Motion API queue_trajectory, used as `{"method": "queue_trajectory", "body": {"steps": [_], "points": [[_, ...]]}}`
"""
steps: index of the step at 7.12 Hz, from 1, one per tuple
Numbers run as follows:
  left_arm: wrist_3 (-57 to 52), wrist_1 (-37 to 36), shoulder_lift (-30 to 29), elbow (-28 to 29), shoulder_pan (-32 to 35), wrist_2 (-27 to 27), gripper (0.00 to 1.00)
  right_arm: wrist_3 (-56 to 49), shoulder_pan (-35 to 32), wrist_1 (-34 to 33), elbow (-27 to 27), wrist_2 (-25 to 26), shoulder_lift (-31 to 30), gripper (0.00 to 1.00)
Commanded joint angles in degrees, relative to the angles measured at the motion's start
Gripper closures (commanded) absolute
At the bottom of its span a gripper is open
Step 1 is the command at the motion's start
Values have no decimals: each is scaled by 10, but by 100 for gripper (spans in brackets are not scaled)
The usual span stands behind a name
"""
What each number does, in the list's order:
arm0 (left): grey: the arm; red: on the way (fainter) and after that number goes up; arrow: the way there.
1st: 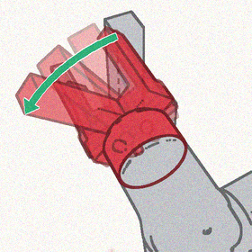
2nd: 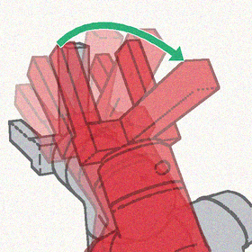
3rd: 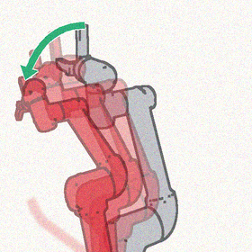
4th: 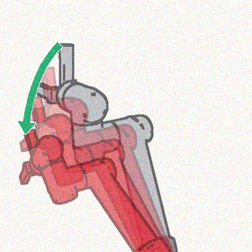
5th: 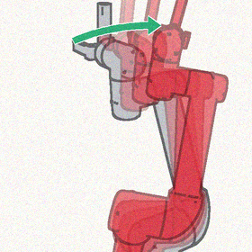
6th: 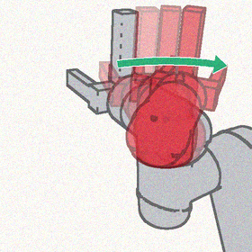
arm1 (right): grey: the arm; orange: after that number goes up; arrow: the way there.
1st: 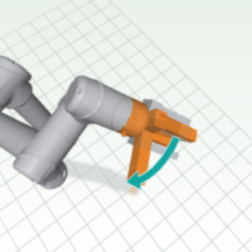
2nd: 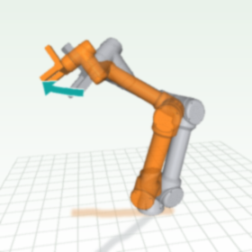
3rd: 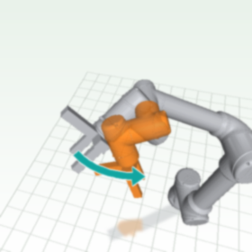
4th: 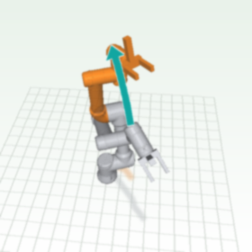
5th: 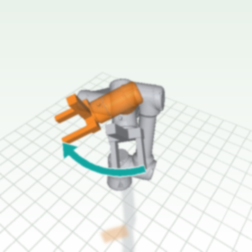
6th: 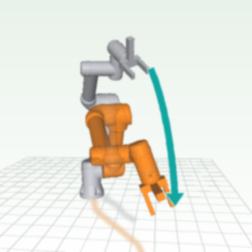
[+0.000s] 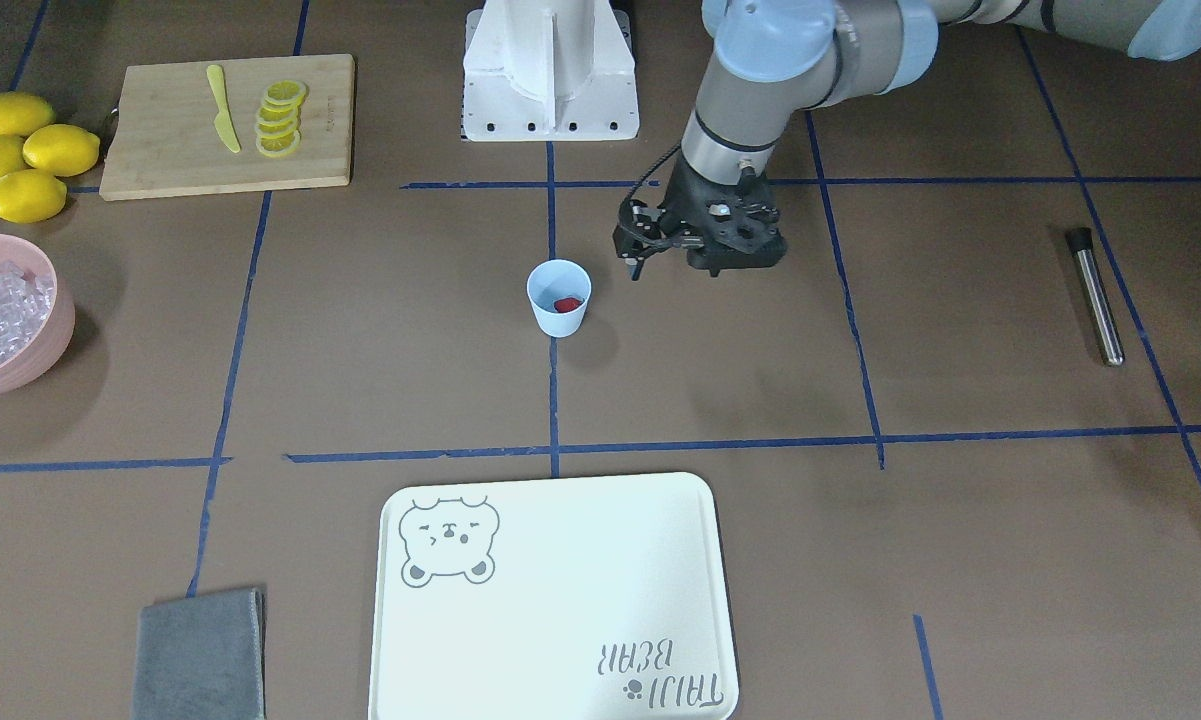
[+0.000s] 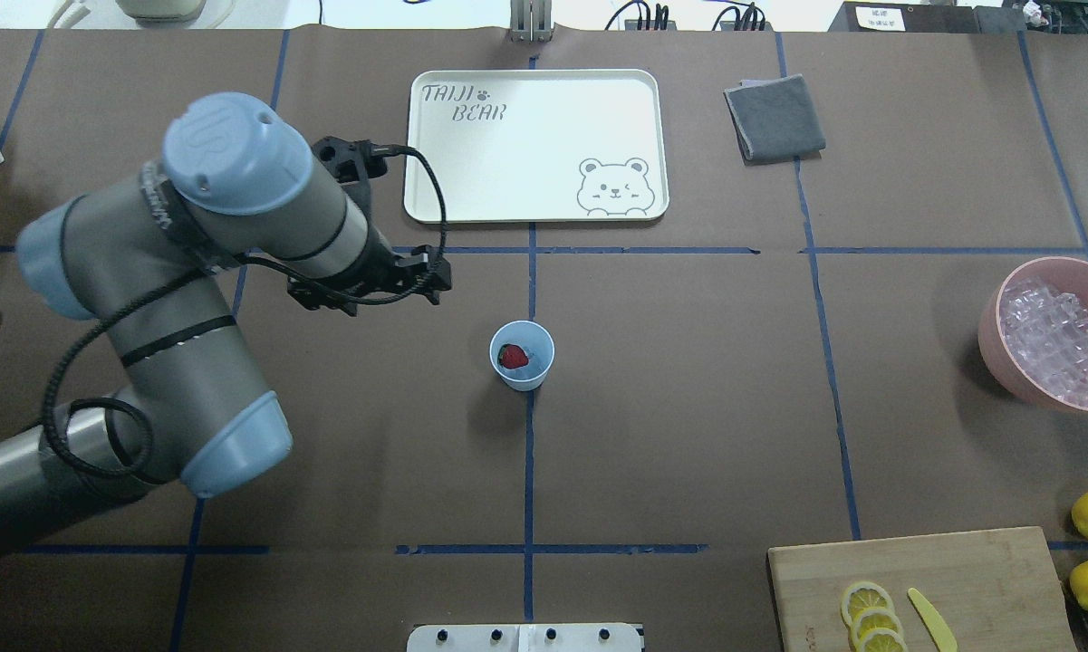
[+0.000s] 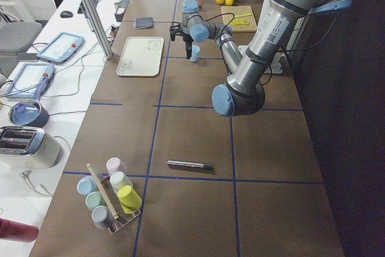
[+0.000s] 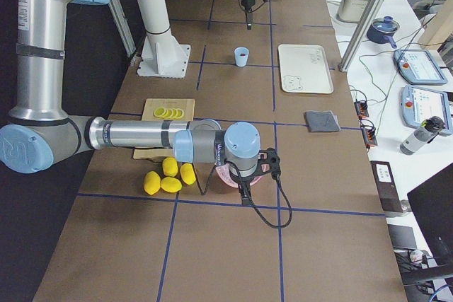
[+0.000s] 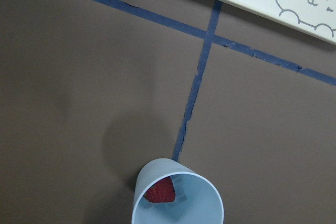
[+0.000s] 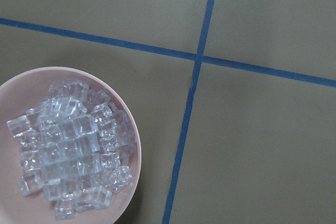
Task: Mash ice and strawberries in cup
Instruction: 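Move the left gripper back toward the metal pestle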
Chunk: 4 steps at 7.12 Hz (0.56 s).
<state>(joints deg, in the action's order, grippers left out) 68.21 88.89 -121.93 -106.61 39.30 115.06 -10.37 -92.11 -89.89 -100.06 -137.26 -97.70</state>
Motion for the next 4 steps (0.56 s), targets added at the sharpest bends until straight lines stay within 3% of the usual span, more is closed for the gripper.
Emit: {"method": "queue_trajectory", "body": {"steps": [1, 4], "points": [[-174, -25, 91, -21, 104, 76, 0, 3, 0, 2, 2, 2, 0, 1], [-440, -17, 248, -18, 259, 154, 0, 10, 0, 2, -1, 1, 6, 1]]}}
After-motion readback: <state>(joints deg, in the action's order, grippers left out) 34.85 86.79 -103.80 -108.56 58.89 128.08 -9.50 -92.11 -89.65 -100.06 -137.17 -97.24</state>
